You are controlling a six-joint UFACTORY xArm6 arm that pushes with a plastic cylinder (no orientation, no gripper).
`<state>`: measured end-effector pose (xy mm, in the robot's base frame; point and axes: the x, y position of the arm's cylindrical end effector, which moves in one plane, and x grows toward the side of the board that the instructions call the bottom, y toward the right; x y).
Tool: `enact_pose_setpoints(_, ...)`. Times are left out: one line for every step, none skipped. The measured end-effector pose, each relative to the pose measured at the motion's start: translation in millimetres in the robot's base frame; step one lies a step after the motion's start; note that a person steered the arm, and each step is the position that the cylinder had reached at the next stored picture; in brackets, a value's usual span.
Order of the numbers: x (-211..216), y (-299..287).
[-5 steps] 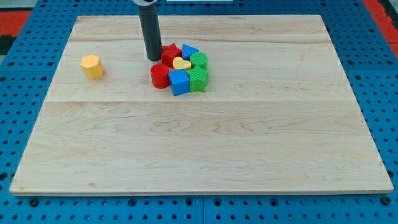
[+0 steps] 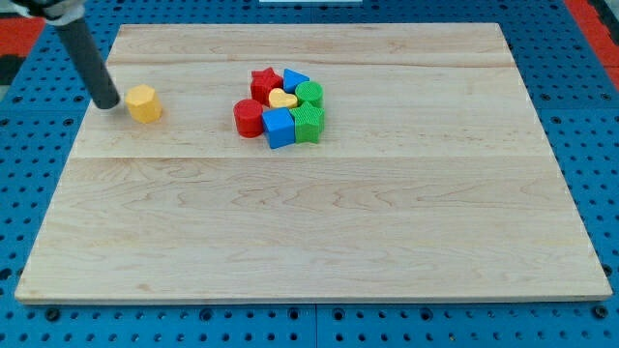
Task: Slide the yellow hexagon closer to the red circle
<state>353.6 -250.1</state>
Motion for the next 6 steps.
enact_pose_setpoints(0.0, 42.6)
enact_pose_setpoints(0.0, 77.6)
enact_pose_setpoints(29.6, 66.4)
enact_pose_setpoints(42.5, 79.9)
enact_pose_setpoints(25.2, 108.7)
enact_pose_setpoints(17.8, 109.1)
